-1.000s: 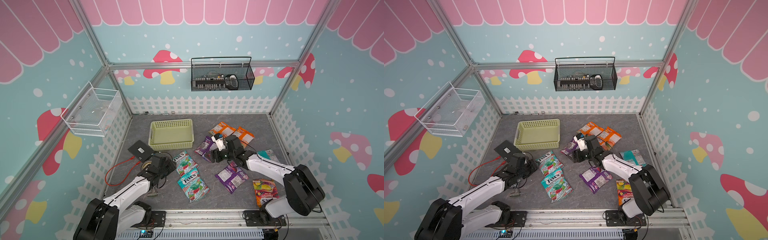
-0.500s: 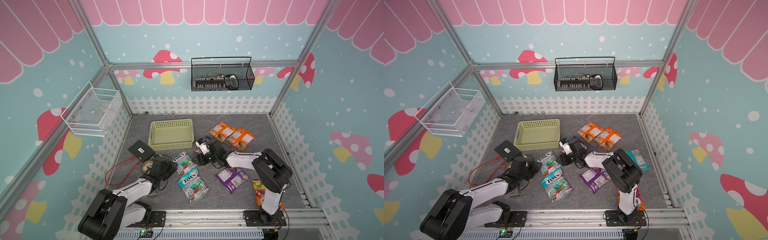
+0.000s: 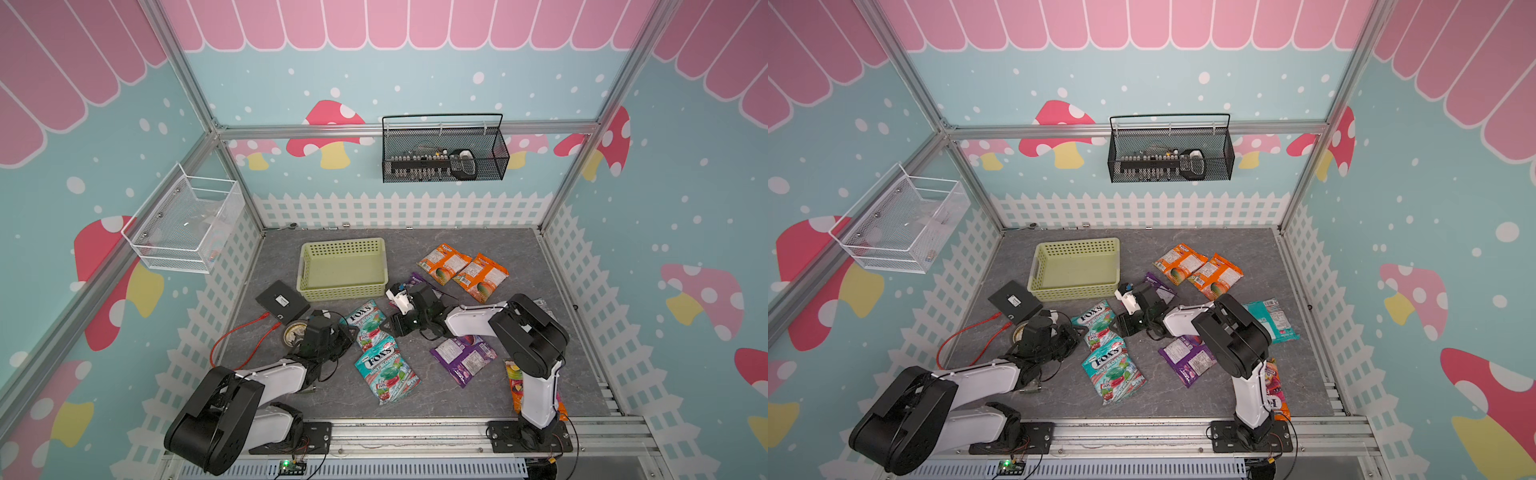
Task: Put the candies in the basket
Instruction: Pick up the candy at the center of the board.
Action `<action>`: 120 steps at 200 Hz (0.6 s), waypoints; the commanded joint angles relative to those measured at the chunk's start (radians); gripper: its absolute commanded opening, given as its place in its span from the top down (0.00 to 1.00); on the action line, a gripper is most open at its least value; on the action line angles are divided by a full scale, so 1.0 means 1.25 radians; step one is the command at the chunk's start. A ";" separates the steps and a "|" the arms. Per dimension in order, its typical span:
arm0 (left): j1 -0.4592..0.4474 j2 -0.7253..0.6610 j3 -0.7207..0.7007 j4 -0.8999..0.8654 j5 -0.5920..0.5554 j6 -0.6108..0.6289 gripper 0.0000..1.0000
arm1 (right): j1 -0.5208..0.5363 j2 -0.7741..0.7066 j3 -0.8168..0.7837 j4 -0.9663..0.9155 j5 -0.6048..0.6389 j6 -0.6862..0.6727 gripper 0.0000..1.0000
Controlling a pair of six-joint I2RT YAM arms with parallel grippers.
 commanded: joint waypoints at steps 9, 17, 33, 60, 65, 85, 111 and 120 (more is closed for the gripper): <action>-0.003 -0.054 -0.006 0.025 0.012 0.003 0.88 | 0.009 0.013 -0.007 0.013 -0.007 0.005 0.38; -0.004 -0.067 -0.005 0.018 0.012 0.003 0.94 | 0.009 0.009 -0.009 0.015 -0.003 0.007 0.38; -0.004 -0.104 0.002 -0.012 0.005 0.006 1.00 | 0.010 -0.006 -0.012 0.016 0.015 0.007 0.36; -0.004 -0.176 0.037 -0.096 -0.005 0.027 1.00 | 0.009 -0.068 -0.022 0.014 0.047 -0.005 0.28; -0.004 -0.188 0.045 -0.108 -0.004 0.031 1.00 | 0.009 -0.080 -0.025 0.013 0.053 -0.007 0.27; -0.004 -0.227 0.096 -0.164 0.022 0.056 1.00 | 0.009 -0.145 -0.037 0.010 0.080 -0.014 0.22; -0.004 -0.247 0.217 -0.301 0.047 0.121 1.00 | 0.010 -0.239 -0.049 -0.014 0.118 -0.042 0.17; -0.003 -0.244 0.269 -0.348 0.053 0.151 1.00 | 0.009 -0.270 -0.048 -0.029 0.132 -0.062 0.15</action>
